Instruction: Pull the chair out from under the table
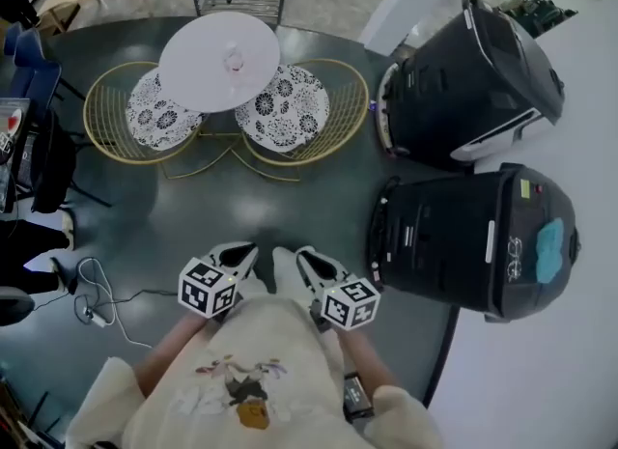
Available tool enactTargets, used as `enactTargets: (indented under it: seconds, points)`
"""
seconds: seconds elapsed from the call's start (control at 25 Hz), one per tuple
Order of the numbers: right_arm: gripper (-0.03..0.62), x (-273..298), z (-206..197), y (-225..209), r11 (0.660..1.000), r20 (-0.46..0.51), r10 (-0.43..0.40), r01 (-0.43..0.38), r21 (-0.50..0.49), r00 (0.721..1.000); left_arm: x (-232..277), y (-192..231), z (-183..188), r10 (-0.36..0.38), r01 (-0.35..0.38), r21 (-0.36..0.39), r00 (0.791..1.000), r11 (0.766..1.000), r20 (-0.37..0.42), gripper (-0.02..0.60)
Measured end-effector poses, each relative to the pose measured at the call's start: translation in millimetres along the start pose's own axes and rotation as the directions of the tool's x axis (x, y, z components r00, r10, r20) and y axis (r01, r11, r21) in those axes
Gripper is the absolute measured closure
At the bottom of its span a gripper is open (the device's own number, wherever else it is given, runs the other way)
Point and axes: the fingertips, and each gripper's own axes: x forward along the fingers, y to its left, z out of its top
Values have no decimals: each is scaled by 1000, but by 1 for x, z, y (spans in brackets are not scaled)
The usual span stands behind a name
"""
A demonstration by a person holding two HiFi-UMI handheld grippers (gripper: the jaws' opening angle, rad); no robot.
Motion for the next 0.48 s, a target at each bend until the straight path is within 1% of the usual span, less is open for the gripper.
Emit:
enactTargets:
  seconds: [0.08, 0.16, 0.24, 0.36, 0.4, 0.48]
  points:
    - [566, 2, 12, -6, 1000, 31, 18, -18, 23, 999, -1, -3, 5, 8, -8, 19, 1000, 1000, 12, 572]
    - [566, 5, 26, -12, 999, 51, 39, -40, 21, 998, 6, -2, 12, 39, -40, 29, 999, 999, 11, 572]
    - [566, -3, 34, -18, 997, 49, 61, -63, 42, 997, 14, -10, 18, 57, -57, 21, 998, 998, 5, 572]
    - [565, -24, 31, -29, 990, 50, 73, -79, 114, 996, 28, -38, 23, 29, -29, -15, 999, 999, -16, 572]
    - [565, -29, 30, -33, 989, 49, 78, -83, 121, 996, 32, -47, 25, 28, -28, -7, 999, 1000, -20, 572]
    - [566, -29, 35, -40, 989, 53, 100, -105, 102, 994, 40, -56, 32, 43, -43, 33, 999, 999, -9, 572]
